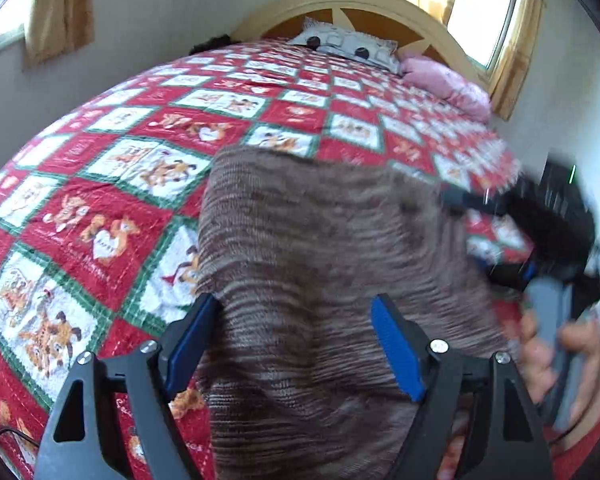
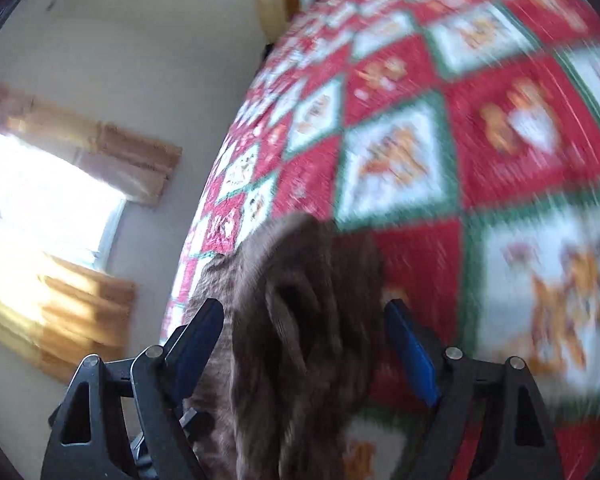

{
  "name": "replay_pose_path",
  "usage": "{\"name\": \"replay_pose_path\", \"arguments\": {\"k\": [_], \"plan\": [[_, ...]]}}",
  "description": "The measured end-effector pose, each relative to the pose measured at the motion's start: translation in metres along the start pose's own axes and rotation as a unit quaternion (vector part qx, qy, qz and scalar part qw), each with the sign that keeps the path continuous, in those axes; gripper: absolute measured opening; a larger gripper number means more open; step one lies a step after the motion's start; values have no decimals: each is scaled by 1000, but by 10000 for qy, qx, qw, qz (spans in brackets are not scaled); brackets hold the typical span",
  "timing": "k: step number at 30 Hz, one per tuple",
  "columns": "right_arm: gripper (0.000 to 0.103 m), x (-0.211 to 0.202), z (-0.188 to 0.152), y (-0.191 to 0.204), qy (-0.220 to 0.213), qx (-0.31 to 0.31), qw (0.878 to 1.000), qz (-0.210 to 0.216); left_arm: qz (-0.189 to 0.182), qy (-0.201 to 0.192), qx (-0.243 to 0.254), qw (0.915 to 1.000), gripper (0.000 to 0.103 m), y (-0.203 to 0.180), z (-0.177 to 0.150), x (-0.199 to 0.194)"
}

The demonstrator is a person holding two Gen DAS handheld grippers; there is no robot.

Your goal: Fold small clothes

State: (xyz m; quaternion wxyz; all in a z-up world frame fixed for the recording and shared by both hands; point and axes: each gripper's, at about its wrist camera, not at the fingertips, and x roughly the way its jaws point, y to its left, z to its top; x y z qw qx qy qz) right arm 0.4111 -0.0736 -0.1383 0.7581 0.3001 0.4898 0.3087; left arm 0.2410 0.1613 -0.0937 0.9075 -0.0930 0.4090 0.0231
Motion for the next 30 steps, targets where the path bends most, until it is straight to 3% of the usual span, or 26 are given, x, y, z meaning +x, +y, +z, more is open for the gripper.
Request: {"name": "replay_pose_path", "arguments": {"k": [2, 3, 5, 6, 8, 10, 14, 15, 18, 20, 21, 22, 23, 24, 27, 30], "plan": [[74, 16, 6, 16, 170, -477, 9982, -327, 336, -120, 373, 9987, 84, -8, -11, 4], [49, 25, 7, 24, 269, -745, 9953, -551, 404, -210, 516, 9976, 85, -11, -15, 4], [38, 35, 10, 31, 412, -998, 9919, -671, 318, -198, 477, 9982, 90, -8, -14, 3], [33, 35, 13, 35, 392, -1109, 9909, -651, 274, -128, 389, 9988, 98, -4, -12, 6], [31, 26, 14, 52, 138, -1610, 9848, -634, 36, 147, -75, 9999, 103, 13, -9, 16], [31, 20, 10, 66, -197, -2272, 9710, -721, -242, 170, -394, 9988, 103, 24, -8, 18], [31, 48, -3, 66, -96, -3052, 9413, -1440, 51, 168, -101, 9998, 103, 11, -11, 19], [33, 46, -2, 60, -159, -3011, 9437, -1363, 81, 163, -64, 9998, 103, 10, -11, 19], [62, 32, 9, 43, -183, -2591, 9529, -1568, 4, 174, -130, 9998, 103, 13, -11, 19], [62, 18, 7, 42, -402, -2557, 9463, -1938, 20, 169, -110, 9998, 103, 12, -10, 21], [61, 6, 1, 48, -669, -2626, 9363, -2233, 35, 162, -95, 9998, 103, 12, -10, 22], [53, -8, -8, 58, -968, -2790, 9233, -2458, 32, 162, -100, 9998, 103, 12, -10, 21], [43, -19, -19, 67, -1104, -2967, 9145, -2518, 17, 167, -116, 9998, 103, 12, -10, 21], [26, -30, -36, 79, -1083, -3172, 9109, -2408, 13, 169, -120, 9998, 103, 12, -11, 21], [24, -50, -76, 101, -944, -3374, 9184, -1836, 24, 168, -113, 9998, 103, 12, -11, 21], [24, -52, -117, 115, -479, -3572, 9232, -1339, -5, 194, -135, 9997, 103, 12, -11, 19]]}}
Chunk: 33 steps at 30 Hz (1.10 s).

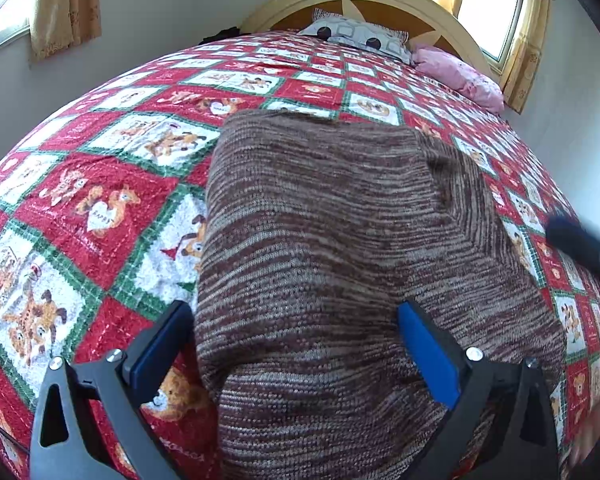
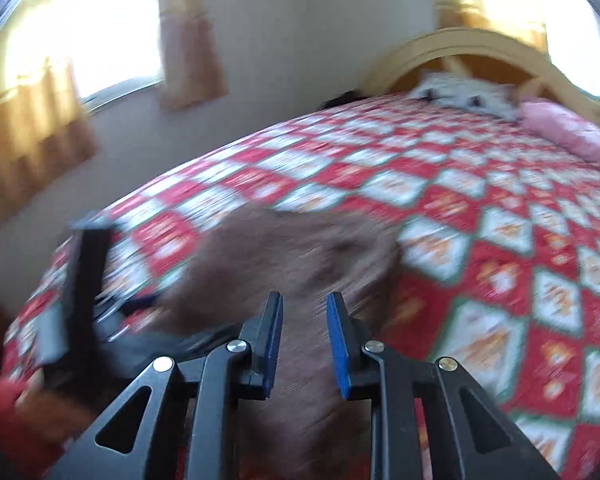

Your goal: Fold small clothes

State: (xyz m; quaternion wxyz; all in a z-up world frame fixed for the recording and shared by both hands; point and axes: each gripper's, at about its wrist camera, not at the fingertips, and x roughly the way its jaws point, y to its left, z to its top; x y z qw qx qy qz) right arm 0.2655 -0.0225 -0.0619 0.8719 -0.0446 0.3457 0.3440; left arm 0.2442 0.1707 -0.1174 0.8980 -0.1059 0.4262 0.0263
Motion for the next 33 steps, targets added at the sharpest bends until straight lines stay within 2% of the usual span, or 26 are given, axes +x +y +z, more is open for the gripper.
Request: {"name": "replay_pose_path", "arguments": {"k": [2, 4, 5, 7, 9, 10, 12, 14, 15, 17, 18, 19, 20, 22, 24, 28, 30, 33], "plan": [[24, 6, -18, 16, 379, -255, 9990, 17, -22, 90, 61, 9999, 103, 0, -4, -6], [24, 14, -42, 17, 724, -531, 9950, -430, -11, 153, 228, 9996, 103, 0, -15, -18], [23, 15, -53, 9, 861, -433, 9940, -509, 29, 173, 318, 9993, 103, -1, -23, -23], [20, 6, -66, -21, 630, 297, 9976, -60, 210, 169, 533, 9982, 103, 0, -38, -33], [18, 1, -66, -37, 577, 828, 9949, 71, 246, 85, 484, 9985, 103, 8, -46, -42], [18, 2, -68, -38, 538, 921, 9943, 82, 242, 86, 352, 9990, 103, 14, -48, -43], [18, 4, -71, -27, 471, 723, 9962, -150, 283, 102, 201, 9993, 103, 17, -47, -43], [21, 4, -70, -9, 546, 435, 9962, -516, 542, 154, 282, 9980, 103, 10, -48, -44], [24, 3, -72, 0, 596, 339, 9953, -681, 671, 189, 266, 9972, 103, 6, -49, -46], [44, -4, -74, 15, 665, 166, 9934, -916, 754, 238, 206, 9967, 103, 4, -54, -50], [77, -7, -77, 23, 826, 75, 9905, -1094, 802, 262, 135, 9963, 103, 4, -57, -53], [95, -5, -82, 26, 1139, 42, 9852, -1278, 821, 277, 74, 9962, 103, 5, -59, -56], [95, -7, -89, 28, 1334, 100, 9812, -1393, 829, 297, 21, 9961, 103, 5, -61, -60], [95, -23, -96, 28, 1202, 465, 9823, -1363, 921, 295, 86, 9953, 103, 0, -65, -71], [95, -45, -100, 21, 986, 1109, 9829, -1089, 1127, 49, 409, 9928, 103, -11, -70, -85], [95, -76, -110, 5, 789, 2332, 9639, -1011, 1278, -436, 803, 9876, 103, -26, -78, -110], [95, -88, -111, 0, 713, 2678, 9545, -1104, 1256, -609, 956, 9856, 103, -30, -81, -123], [95, -113, -106, 5, 397, 2830, 9491, -1322, 1481, -1015, 1344, 9745, 103, -37, -86, -150]]}}
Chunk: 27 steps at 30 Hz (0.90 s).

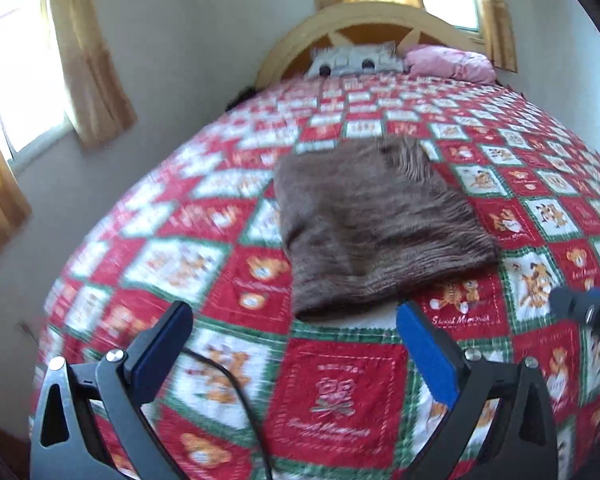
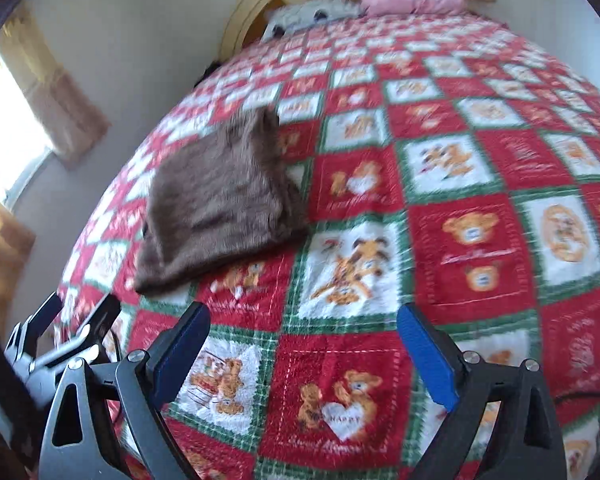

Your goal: Fold small clothes

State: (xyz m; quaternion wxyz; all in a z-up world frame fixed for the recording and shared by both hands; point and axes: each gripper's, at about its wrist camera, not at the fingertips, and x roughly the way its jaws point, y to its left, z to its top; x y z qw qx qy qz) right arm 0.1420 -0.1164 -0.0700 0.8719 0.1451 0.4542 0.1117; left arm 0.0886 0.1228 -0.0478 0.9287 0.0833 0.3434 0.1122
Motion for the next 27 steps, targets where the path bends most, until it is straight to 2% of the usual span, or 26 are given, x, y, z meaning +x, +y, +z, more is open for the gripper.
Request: {"name": "replay_pose_path", "arguments": {"k": [3, 7, 10, 13, 15, 21, 27], "plan": [[95, -28, -2, 9, -306, -18, 9995, 30, 120, -286, 8, 9995, 103, 11, 3, -23], [95, -77, -4, 29, -879, -233, 9958, 68, -48, -569, -429, 9974, 103, 26, 8, -53], [95, -116, -12, 42, -1468, -414, 9883, -61, -202, -760, -614, 9950, 103, 26, 11, -71], [95, -152, -18, 47, -2092, -495, 9763, -252, -128, -974, -620, 9932, 103, 26, 11, -90], [95, -169, -20, 49, -2358, -486, 9701, -295, -74, -1037, -682, 9922, 103, 29, 12, -100], [95, -195, -28, 66, -2875, -713, 9550, -148, -160, -1133, -1231, 9858, 103, 49, 16, -121], [95, -197, -39, 80, -3084, -993, 9458, -219, 27, -1213, -1203, 9853, 103, 50, 17, -126]]}}
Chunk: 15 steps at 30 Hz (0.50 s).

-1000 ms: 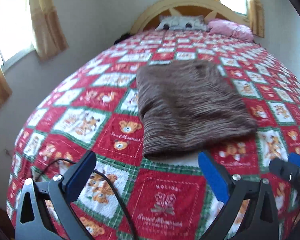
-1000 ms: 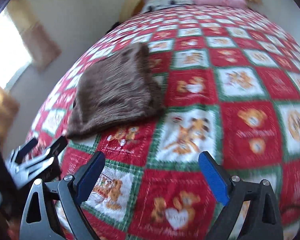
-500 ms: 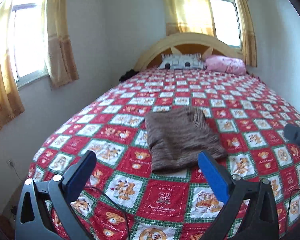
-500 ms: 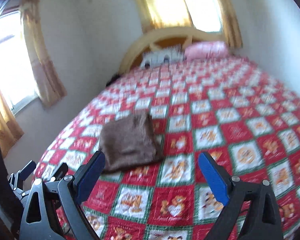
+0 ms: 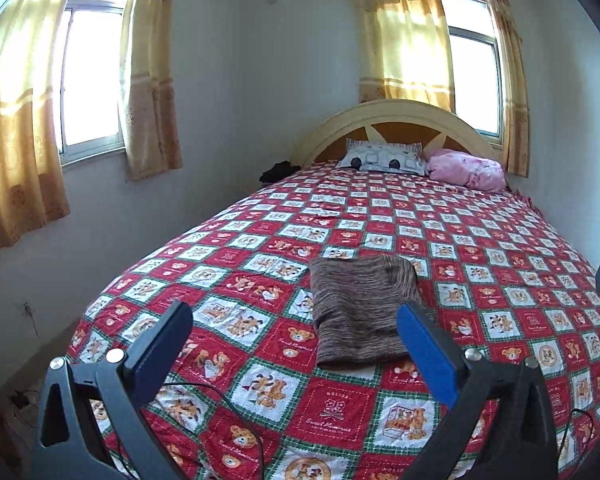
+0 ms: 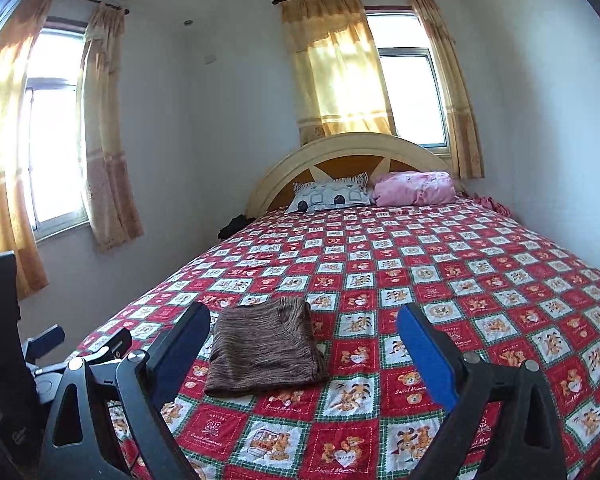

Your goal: Fold small clothes

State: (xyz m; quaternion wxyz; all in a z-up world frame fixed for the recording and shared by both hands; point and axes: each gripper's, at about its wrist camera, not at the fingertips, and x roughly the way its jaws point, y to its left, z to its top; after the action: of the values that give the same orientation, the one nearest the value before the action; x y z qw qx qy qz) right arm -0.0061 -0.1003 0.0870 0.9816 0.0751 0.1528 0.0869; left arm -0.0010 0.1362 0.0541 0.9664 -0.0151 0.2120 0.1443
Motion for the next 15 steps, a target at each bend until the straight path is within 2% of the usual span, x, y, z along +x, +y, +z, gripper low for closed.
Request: {"name": "replay_pose_path", "arguments": {"k": [6, 10, 15], "plan": [[95, 5, -8, 2, 172, 42, 9998, 110, 146, -136, 132, 9997, 103, -5, 2, -6], [95, 5, -9, 3, 166, 32, 9998, 72, 241, -290, 340, 9987, 103, -8, 5, -11], [95, 1, -9, 2, 72, 87, 9999, 108, 277, -490, 277, 9980, 103, -3, 8, -17]]}}
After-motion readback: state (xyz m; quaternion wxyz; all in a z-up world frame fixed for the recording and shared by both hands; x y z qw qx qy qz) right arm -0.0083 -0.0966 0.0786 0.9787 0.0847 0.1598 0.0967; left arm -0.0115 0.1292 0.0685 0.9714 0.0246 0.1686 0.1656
